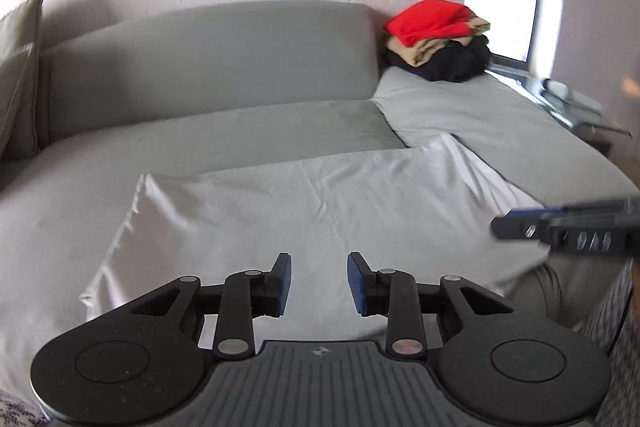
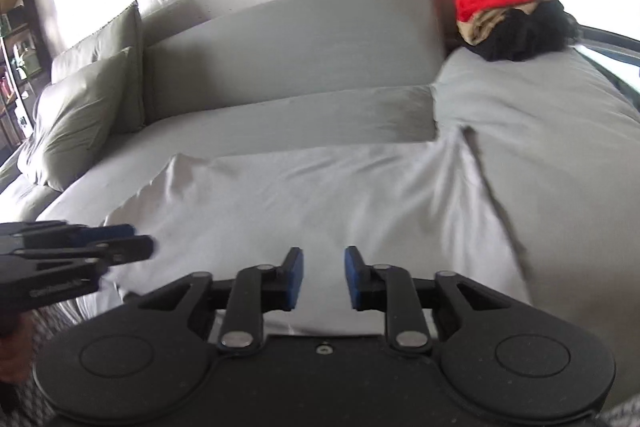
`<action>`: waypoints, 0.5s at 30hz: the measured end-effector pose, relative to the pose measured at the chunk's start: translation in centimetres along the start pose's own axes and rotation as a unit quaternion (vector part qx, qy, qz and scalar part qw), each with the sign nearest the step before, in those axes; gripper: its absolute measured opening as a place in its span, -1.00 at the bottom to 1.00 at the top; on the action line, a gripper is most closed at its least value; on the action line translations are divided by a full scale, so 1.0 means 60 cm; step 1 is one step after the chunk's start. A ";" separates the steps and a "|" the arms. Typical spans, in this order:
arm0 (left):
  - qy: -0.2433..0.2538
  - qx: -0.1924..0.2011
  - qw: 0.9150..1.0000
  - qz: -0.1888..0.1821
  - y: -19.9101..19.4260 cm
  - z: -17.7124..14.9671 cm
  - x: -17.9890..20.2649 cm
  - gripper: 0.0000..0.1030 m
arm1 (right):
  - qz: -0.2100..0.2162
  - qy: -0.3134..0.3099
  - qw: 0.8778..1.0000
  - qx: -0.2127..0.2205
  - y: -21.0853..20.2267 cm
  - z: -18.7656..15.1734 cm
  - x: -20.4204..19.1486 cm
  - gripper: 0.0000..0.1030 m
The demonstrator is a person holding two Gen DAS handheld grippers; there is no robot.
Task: Fold clothes
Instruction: 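Move both grippers to the edge of the folded shirt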
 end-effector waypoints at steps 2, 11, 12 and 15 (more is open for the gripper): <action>0.004 -0.016 1.000 0.014 0.024 0.004 0.012 -0.41 | 0.002 0.007 1.000 -0.008 0.022 0.003 -0.010 -0.61; 0.053 -0.075 0.995 0.038 0.032 -0.029 0.019 -0.33 | -0.020 -0.043 0.997 -0.055 0.039 -0.034 -0.020 -0.60; 0.059 -0.075 0.995 0.031 0.021 -0.034 0.016 -0.33 | -0.017 -0.044 0.997 -0.058 0.027 -0.038 -0.015 -0.60; 0.077 -0.084 0.993 0.020 -0.011 -0.050 0.005 -0.33 | -0.003 -0.029 0.997 -0.076 -0.009 -0.050 0.006 -0.60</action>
Point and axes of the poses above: each gripper's, at about its wrist camera, not at the fingertips, and y roughly the way its jaws point, x to its right, z to its top, the point moved 4 cm from there along y, roughly the way its jaws point, and after that the axes turned 8 degrees about y, right-handed, at the moved point
